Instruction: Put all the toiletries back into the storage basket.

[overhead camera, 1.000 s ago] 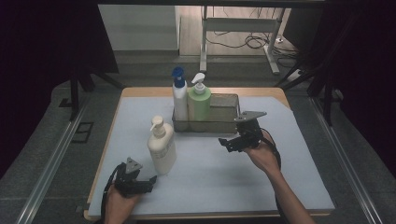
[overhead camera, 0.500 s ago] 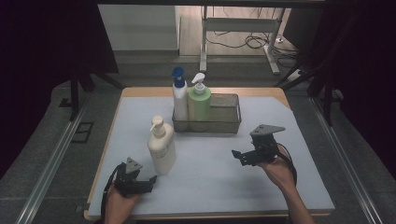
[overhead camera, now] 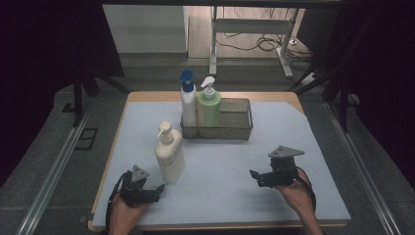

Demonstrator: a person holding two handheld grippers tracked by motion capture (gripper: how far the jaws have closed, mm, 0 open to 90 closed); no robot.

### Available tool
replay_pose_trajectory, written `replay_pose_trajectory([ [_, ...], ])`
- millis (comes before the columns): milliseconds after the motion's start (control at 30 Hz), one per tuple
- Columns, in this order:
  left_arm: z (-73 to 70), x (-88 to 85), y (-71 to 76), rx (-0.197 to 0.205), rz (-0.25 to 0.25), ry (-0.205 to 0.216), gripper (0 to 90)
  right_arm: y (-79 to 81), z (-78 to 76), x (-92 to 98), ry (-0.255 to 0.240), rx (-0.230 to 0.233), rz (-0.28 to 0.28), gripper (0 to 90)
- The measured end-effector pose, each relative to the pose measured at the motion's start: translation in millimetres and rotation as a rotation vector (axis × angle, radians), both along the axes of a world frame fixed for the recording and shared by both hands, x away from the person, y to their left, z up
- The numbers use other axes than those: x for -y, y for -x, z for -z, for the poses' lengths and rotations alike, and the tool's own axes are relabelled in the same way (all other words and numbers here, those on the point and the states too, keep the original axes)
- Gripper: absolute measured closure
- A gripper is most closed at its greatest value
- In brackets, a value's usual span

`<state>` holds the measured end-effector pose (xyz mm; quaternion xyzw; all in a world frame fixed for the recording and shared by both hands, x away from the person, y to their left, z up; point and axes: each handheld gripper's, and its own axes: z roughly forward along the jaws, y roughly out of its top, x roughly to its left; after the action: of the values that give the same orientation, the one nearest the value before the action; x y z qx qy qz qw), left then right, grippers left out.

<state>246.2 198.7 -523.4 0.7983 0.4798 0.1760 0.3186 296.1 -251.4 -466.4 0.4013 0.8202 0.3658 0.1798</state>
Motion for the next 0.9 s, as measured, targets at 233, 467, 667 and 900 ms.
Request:
replay_pose_trajectory([
  [233,-0.3,-0.1,-0.2,-0.004,0.001,0.000,12.2,6.4,22.4,6.4,0.032,-0.015,0.014,0.0],
  [467,-0.6,-0.2,-0.5,-0.005,0.001,0.001,12.3,9.0,36.1,11.2,0.057,-0.018,0.022,0.0],
  [667,-1.5,-0.6,-0.5,-0.003,0.005,0.000,14.2,8.0,43.9,15.6,0.048,-0.024,0.032,0.0],
  [900,-7.8,-6.3,-0.7,0.002,0.008,0.038,32.9,4.5,54.1,18.8,0.057,-0.057,0.031,0.0],
])
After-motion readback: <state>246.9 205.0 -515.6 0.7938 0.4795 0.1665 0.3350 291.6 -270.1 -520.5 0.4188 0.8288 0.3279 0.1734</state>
